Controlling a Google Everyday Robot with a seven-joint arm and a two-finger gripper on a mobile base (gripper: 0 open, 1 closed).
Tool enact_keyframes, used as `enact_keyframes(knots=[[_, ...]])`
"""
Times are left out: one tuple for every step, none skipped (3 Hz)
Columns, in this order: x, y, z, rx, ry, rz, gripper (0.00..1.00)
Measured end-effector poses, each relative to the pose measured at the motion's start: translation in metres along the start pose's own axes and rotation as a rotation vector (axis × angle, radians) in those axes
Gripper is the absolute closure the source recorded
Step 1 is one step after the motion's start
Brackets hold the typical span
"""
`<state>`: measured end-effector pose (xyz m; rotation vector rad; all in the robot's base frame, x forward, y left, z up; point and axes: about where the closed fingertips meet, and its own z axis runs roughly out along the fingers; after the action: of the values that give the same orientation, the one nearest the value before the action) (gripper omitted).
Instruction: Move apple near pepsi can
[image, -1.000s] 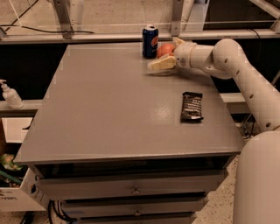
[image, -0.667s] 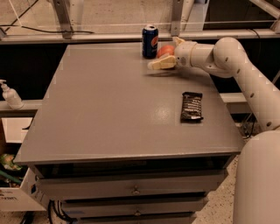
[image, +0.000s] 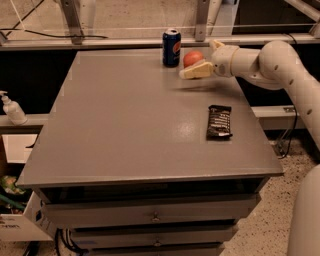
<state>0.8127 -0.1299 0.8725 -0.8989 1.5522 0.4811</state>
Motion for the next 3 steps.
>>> enact_keyframes(knots=[[0.001,-0.002,-0.027,0.035,-0.005,0.004,0.00],[0.003,-0.001,-0.055,0.067,-0.009,0.006,0.00],[0.006,0.002,-0.086,0.092,-0.017,0.001,0.00]])
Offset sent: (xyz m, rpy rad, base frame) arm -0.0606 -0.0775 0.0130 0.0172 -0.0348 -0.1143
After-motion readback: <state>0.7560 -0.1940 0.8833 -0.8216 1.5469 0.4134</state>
